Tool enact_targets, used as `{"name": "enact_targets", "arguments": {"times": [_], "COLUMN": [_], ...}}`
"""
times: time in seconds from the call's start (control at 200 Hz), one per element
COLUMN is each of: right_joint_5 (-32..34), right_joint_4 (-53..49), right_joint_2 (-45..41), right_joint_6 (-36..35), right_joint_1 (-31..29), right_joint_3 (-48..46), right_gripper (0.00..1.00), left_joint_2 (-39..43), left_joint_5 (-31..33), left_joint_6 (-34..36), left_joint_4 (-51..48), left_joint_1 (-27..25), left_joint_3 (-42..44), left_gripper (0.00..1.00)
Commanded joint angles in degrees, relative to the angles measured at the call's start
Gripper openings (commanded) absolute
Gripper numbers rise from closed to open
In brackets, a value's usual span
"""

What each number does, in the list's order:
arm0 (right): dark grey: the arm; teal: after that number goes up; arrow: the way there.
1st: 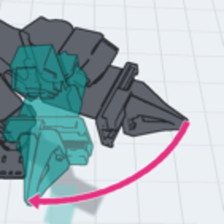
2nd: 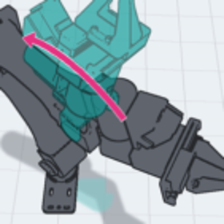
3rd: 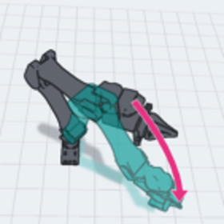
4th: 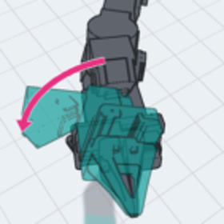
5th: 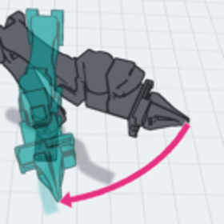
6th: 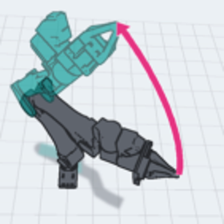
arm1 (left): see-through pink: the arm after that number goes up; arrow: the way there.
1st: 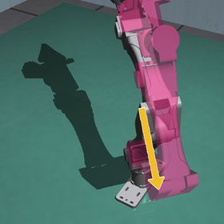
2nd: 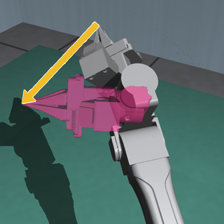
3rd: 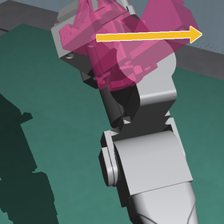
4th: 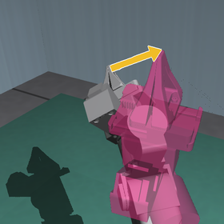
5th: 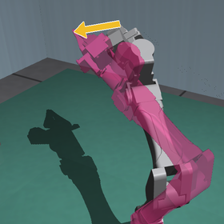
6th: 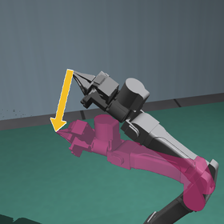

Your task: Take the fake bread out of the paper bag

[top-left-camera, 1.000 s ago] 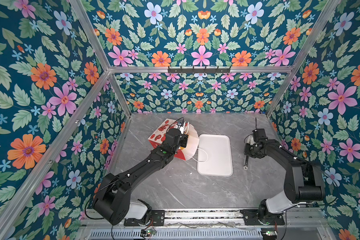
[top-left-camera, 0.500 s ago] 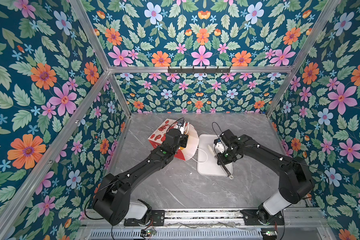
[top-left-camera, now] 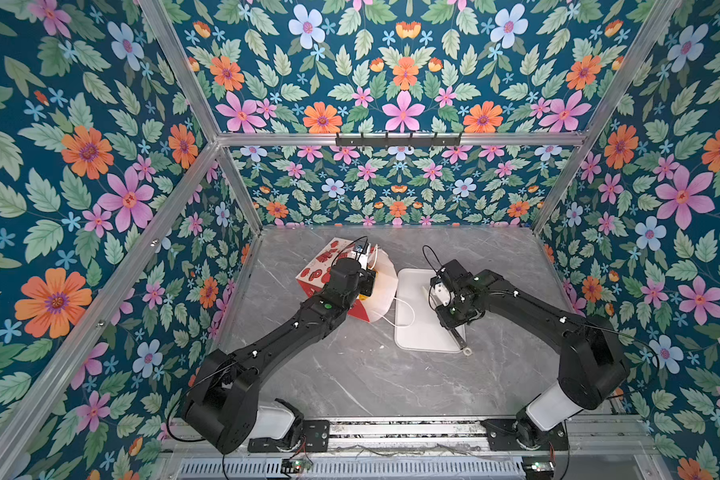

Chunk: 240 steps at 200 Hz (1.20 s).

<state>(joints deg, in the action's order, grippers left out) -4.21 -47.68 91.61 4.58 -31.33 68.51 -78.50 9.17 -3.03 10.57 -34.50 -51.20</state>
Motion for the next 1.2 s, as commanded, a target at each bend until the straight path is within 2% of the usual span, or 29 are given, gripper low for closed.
{"name": "enact_targets", "arguments": {"times": [0.0,0.38,0.525,0.79,0.875,0.96,1.105,1.195], "right_joint_5": [2.1,4.0,4.0,3.9,4.1,5.1,4.1,5.6], "right_joint_4": [0.1,0.8,1.1,1.6,2.0,3.8,8.8,11.3], "right_joint_2": [-0.6,-1.8,-1.7,-1.8,-1.5,-2.0,-6.7,-9.3], "right_joint_6": [0.7,1.8,2.0,2.8,2.9,3.9,7.7,8.5], "right_joint_1": [0.0,-0.1,0.0,-0.1,0.0,1.0,8.5,12.0], "right_joint_3": [0.4,-0.7,-1.3,-1.5,-2.0,-3.8,-8.8,-11.7], "right_gripper": [0.13,0.3,0.27,0.36,0.36,0.3,0.2,0.18], "left_joint_2": [0.4,0.2,0.3,0.6,0.7,0.9,1.5,1.7], "left_joint_5": [0.7,0.8,0.8,1.0,0.9,1.1,1.3,1.5], "left_joint_6": [-0.4,-0.3,-0.3,-0.4,-0.4,-0.5,-0.4,-0.4], "left_joint_4": [1.5,1.5,1.5,1.5,1.6,1.7,1.7,1.7], "left_joint_1": [0.0,-0.1,-0.1,-0.2,-0.2,-0.3,-0.2,-0.2], "left_joint_3": [-0.1,-0.3,-0.2,0.1,0.3,0.6,1.0,1.2], "left_gripper": [0.0,0.0,0.0,0.0,0.0,0.0,0.0,0.0]}}
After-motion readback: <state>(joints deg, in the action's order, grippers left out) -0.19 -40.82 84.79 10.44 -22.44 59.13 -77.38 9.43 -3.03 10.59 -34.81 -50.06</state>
